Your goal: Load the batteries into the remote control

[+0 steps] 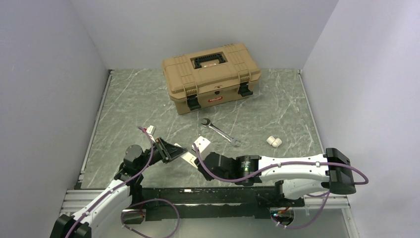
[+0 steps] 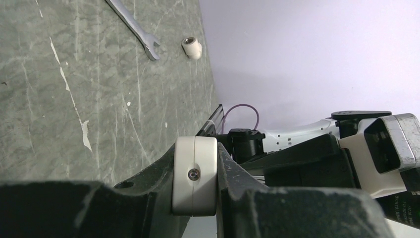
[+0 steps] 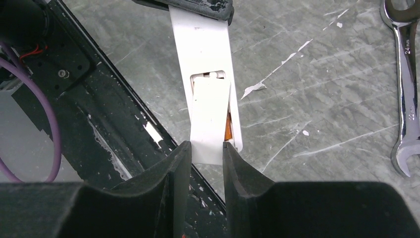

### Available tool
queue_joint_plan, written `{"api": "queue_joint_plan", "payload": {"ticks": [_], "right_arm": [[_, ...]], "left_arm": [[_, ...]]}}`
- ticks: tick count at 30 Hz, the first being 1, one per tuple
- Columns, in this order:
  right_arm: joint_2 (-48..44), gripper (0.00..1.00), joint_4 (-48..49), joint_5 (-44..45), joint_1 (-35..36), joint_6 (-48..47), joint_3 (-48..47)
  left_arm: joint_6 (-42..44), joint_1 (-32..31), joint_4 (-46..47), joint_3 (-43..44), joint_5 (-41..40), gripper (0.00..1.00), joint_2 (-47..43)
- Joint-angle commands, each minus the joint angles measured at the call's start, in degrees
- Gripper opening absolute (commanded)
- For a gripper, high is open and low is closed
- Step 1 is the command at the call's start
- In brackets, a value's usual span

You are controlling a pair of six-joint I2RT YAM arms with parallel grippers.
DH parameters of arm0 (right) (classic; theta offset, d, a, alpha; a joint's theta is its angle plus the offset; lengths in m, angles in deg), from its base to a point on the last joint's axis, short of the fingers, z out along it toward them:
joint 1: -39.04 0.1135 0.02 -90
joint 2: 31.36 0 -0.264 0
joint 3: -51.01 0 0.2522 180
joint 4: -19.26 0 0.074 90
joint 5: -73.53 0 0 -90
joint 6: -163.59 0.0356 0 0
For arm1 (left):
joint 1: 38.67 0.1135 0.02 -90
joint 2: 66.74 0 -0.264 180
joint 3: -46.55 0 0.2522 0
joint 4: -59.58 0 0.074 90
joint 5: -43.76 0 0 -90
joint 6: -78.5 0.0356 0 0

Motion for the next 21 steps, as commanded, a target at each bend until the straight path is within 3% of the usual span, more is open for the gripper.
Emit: {"api": "queue_joint_plan", "payload": {"ticks": [1,21], "right_arm": [[-1.2,0.32,2.4,-0.7,0.2,-1.4,0.4],[-5.6,0.33,0.2,0.7,0.3,-5.5,0.6]], "left_arm": [[-1.9,-0.3,6.2,-2.5,1.7,0.0,0.7],[-1.7,-0.3,4.9,-2.3,4.7,0.0,0.4]]}}
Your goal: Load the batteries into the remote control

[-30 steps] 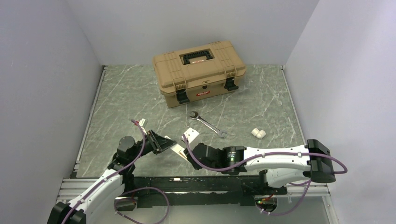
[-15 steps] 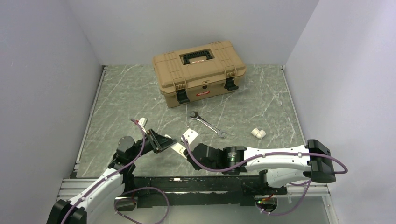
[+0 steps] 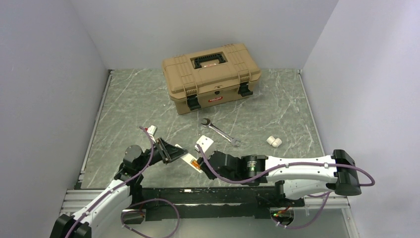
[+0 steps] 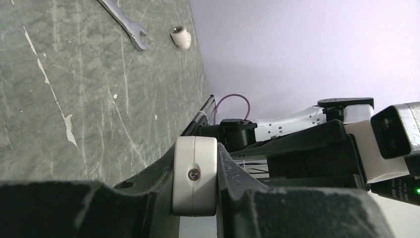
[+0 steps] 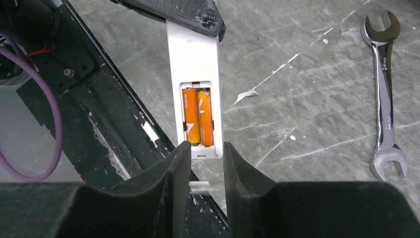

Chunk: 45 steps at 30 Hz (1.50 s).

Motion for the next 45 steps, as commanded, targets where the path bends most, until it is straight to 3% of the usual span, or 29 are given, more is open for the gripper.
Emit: {"api": "queue_joint_plan", "payload": {"ticks": [1,5,10,14,22,29,33,35,41,45], "right_arm": [[-2.0,0.33,0.7,0.6,0.3,-1.7,0.1],[-2.4,0.33,0.6,1.3,0.3,-1.0,0.2],[-6.0,0.4,-0.2,2.6,0.3,4.7,4.2],[-9.1,0.46,-2.8,2.3,0.3,13.9,8.8],[-8.6,0.51,-17.5,-1.7,4.7,39.5,11.8],[0.6,0.58,-36.1,0.6,12.8,69.4,4.5],[5.1,0.64,-43.7,0.0,16.5,80.4,-0.6],[4.8,0.65,-42.9,-0.1,18.0,84.1,-0.1],[-1.9,0.65,-28.1,-1.9,18.2,90.3,11.1],[-0.8,0.63,-25.8,0.3,18.5,82.3,10.5]], "left_arm": [[-0.2,-0.2,3.6,-2.4,1.8,0.0,0.6],[2.1,-0.2,1.6,-1.6,1.0,0.0,1.3],[11.4,-0.2,-15.0,3.4,-3.6,0.0,-1.4],[15.7,-0.2,-21.9,5.9,-5.8,0.0,-3.6],[15.5,-0.1,-20.6,5.4,-5.1,0.0,-2.2],[15.1,-0.1,-19.0,5.5,-4.9,0.0,-1.3],[14.7,-0.1,-17.6,5.2,-4.1,0.0,-0.8],[14.6,-0.1,-17.4,5.1,-3.8,0.0,-1.0],[14.5,-0.1,-17.0,4.6,-3.4,0.0,-1.3],[14.4,-0.1,-17.0,4.1,-3.3,0.0,-1.8]]}}
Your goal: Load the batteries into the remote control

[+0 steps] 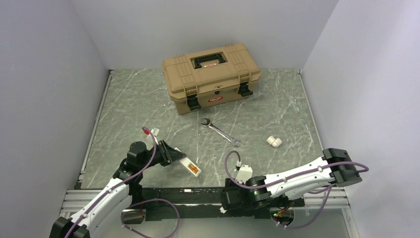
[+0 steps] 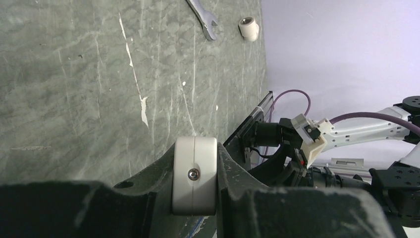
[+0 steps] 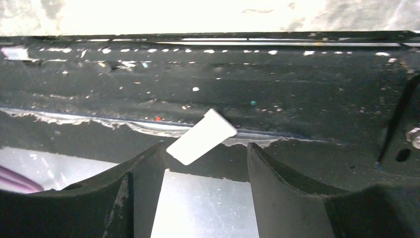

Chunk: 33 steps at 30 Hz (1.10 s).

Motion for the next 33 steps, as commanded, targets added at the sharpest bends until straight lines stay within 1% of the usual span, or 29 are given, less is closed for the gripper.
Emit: {"api": "queue_joint_plan", "payload": {"ticks": [1,3,5,8,11,14,19,28,33], "right_arm": [[0.8,0.62,7.2,1.9,0.5,-5.7,-1.3],[1.3,0.62,11.2,1.8,0.7,-12.0,-1.4],[1.2,0.61,14.6,1.0,0.6,-15.3,-0.8],[0.6,0.61,19.1,-0.7,0.7,-16.6,0.9],[0.7,0.61,18.0,-2.0,1.0,-15.6,1.1],[1.6,0.61,16.3,-3.5,1.4,-17.0,0.0],[4.3,0.61,18.0,-7.5,1.6,-19.8,-0.5],[4.7,0.63,18.6,-8.4,1.7,-18.6,1.9],[5.0,0.63,19.1,-9.4,1.7,-18.7,2.3]], "left_arm": [[0.1,0.0,3.8,0.1,1.1,0.0,-0.9],[-0.1,0.0,4.1,-0.2,1.1,0.0,-0.9],[-0.4,0.0,4.5,-0.3,1.1,0.0,-0.9],[-0.6,0.0,4.3,-0.4,0.9,0.0,-1.1],[-0.4,0.0,3.6,-0.3,0.7,0.0,-1.5],[-0.2,0.0,3.2,-0.2,0.5,0.0,-1.6],[-0.3,0.0,3.8,0.0,0.7,0.0,-0.8],[0.1,0.0,2.1,0.5,0.2,0.0,-1.5],[0.0,-0.1,2.7,0.5,0.3,0.0,-0.8]]}}
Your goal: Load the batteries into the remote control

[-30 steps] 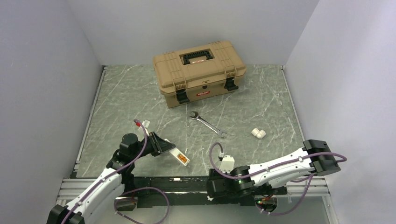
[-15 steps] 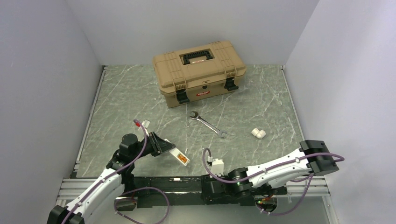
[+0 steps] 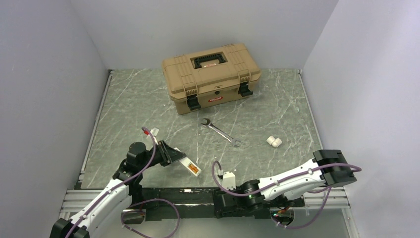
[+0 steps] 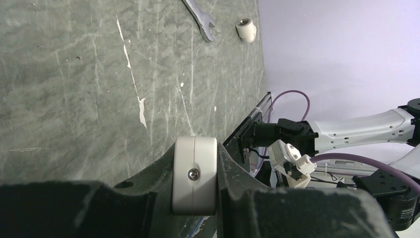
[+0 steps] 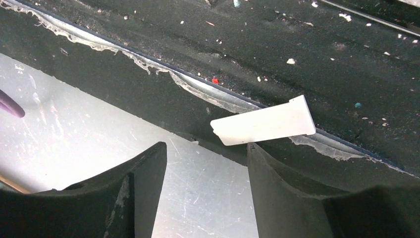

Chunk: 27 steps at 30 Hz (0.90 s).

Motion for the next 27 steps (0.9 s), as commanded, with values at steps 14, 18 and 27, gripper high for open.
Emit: {"api": "queue_joint_plan", "payload": {"ticks": [14,18,27], "right_arm": [[1.6,0.63,4.2,-1.8,0.6,-1.9,1.4],[1.9,0.63,5.0,2.8,0.5,-2.9,1.5],[1.4,0.63,5.4,11.3,0.1,-5.2,1.6]], "left_arm": [[1.0,0.0,0.2,1.7,-0.1,0.0,-0.4],[1.1,0.0,-0.2,1.7,-0.2,0.0,-0.7],[1.2,0.0,-0.7,2.0,-0.3,0.0,-0.7]]}}
